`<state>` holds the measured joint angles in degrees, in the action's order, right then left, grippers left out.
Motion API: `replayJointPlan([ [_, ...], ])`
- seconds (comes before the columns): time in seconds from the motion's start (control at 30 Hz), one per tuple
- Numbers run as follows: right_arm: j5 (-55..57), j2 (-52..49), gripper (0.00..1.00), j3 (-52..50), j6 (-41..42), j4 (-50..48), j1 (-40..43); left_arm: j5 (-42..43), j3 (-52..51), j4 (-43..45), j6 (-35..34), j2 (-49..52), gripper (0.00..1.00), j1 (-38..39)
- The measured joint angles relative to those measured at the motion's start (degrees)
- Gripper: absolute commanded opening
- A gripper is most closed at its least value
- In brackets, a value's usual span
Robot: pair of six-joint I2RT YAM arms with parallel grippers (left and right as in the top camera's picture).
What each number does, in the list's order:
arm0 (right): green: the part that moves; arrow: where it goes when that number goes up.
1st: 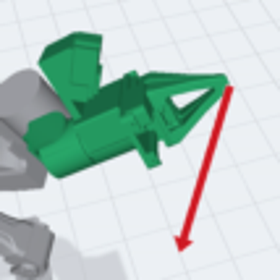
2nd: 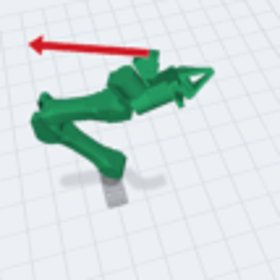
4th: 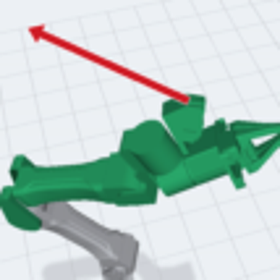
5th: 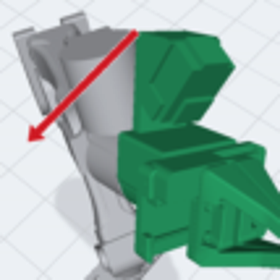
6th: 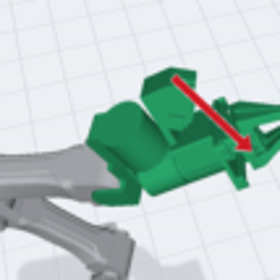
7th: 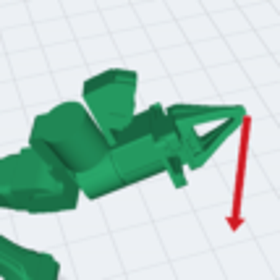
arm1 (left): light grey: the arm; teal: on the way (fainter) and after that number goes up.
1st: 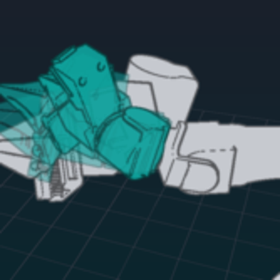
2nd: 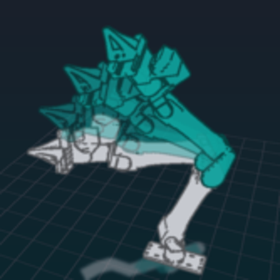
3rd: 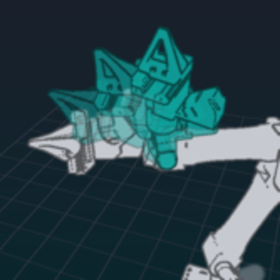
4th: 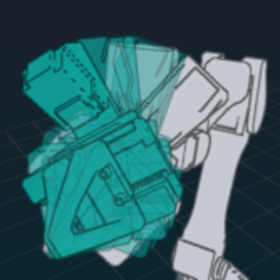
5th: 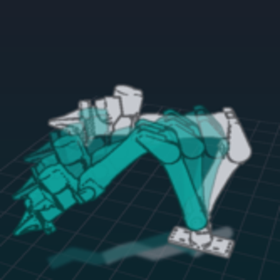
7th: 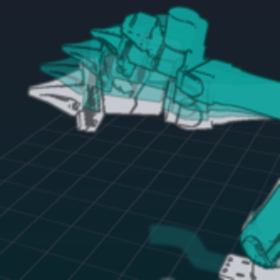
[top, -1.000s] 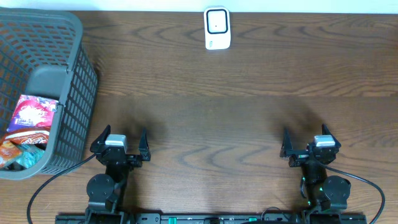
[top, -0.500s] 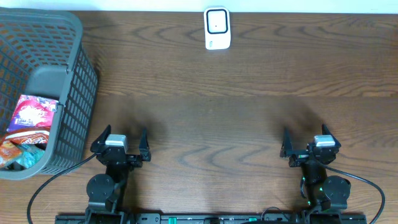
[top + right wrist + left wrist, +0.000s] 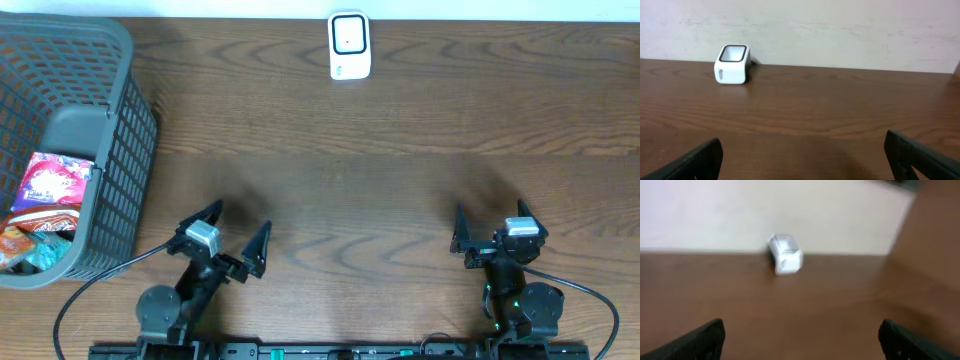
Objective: Scan the item barcode
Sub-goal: 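Reach the left gripper into the grey basket toward the purple-red pack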
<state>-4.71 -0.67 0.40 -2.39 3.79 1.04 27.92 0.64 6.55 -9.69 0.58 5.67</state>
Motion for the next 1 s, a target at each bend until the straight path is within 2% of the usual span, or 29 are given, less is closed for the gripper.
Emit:
replayJointPlan([
  [0.2,0.02,-0.02,0.99,0.0,0.0,0.02,0.0,3.63,0.09,18.05,-3.98,0.0,0.98,0.0],
  [0.27,0.02,-0.02,0.99,0.0,0.0,0.0,0.0,2.86,1.03,19.93,-4.46,0.02,0.98,0.0],
  [0.53,0.0,0.0,0.99,0.0,0.0,0.02,0.0,-9.75,14.71,20.41,-3.41,4.92,0.98,0.0],
  [0.7,0.02,-0.02,0.99,0.0,0.0,0.02,0.0,-18.58,24.9,20.55,-0.04,16.61,0.98,0.0],
  [0.87,0.02,-0.02,0.99,0.0,0.0,0.0,0.0,-31.45,34.56,20.28,2.6,30.25,0.98,0.0],
  [1.0,0.02,-0.02,0.99,0.0,0.0,0.02,0.0,-44.94,46.58,9.75,7.98,41.7,0.98,-0.42],
])
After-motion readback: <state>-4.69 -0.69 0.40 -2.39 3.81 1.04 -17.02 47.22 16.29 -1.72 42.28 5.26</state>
